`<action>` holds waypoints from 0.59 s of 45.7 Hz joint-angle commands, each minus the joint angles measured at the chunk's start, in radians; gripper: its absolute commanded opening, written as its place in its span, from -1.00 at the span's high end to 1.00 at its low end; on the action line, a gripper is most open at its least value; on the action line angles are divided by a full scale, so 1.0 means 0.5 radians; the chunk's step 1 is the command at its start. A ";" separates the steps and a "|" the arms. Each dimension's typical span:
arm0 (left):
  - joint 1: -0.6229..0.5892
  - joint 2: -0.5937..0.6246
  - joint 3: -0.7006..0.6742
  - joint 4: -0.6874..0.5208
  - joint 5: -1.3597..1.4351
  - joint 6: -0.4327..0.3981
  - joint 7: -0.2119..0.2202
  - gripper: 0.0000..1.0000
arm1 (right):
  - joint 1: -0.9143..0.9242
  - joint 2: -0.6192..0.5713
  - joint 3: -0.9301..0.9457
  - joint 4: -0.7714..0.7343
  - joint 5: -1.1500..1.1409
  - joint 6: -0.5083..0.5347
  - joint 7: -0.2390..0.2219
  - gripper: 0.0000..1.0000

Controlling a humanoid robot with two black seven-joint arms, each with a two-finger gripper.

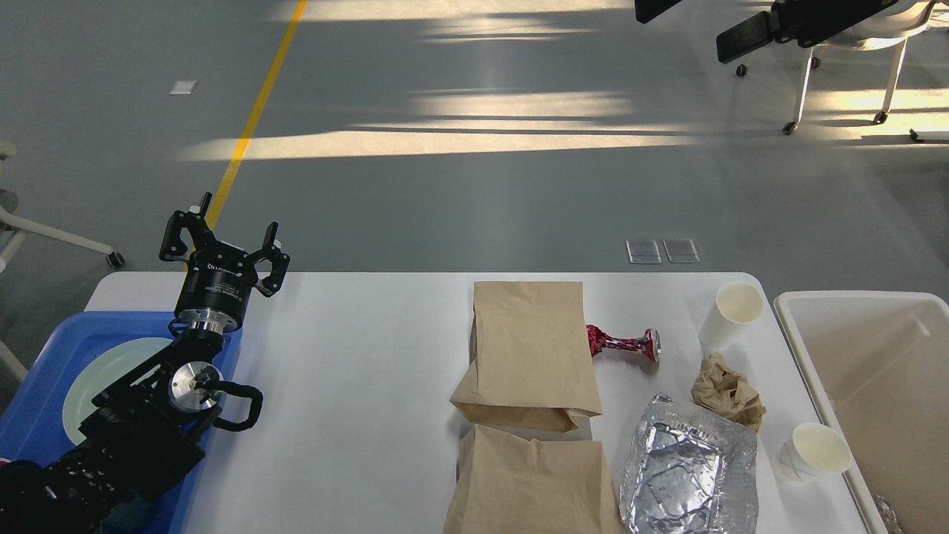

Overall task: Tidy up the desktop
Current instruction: 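Swing the right arm up and back toward the table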

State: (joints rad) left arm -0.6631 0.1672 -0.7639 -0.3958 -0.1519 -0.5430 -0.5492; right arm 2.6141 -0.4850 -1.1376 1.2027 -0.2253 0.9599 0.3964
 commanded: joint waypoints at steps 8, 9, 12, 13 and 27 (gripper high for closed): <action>0.001 0.000 0.000 0.000 0.000 0.000 0.000 -0.93 | -0.043 0.004 -0.017 -0.009 0.000 0.000 -0.011 -1.00; -0.002 0.000 0.000 0.000 0.000 0.000 0.000 -0.93 | -0.053 0.010 -0.020 -0.009 0.000 0.000 -0.011 -1.00; 0.001 0.000 0.000 0.000 0.000 0.000 0.000 -0.93 | -0.077 0.025 -0.032 -0.009 -0.007 0.000 -0.029 -1.00; 0.001 0.000 0.000 0.000 0.000 0.000 0.000 -0.93 | -0.089 0.025 -0.038 -0.015 -0.010 0.000 -0.068 -1.00; -0.002 0.000 0.000 0.000 0.000 0.000 0.000 -0.93 | -0.209 0.086 -0.063 -0.064 0.000 0.000 -0.256 -1.00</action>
State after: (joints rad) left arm -0.6631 0.1672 -0.7639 -0.3958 -0.1518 -0.5430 -0.5492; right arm 2.5228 -0.4555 -1.1667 1.1759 -0.2299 0.9599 0.2905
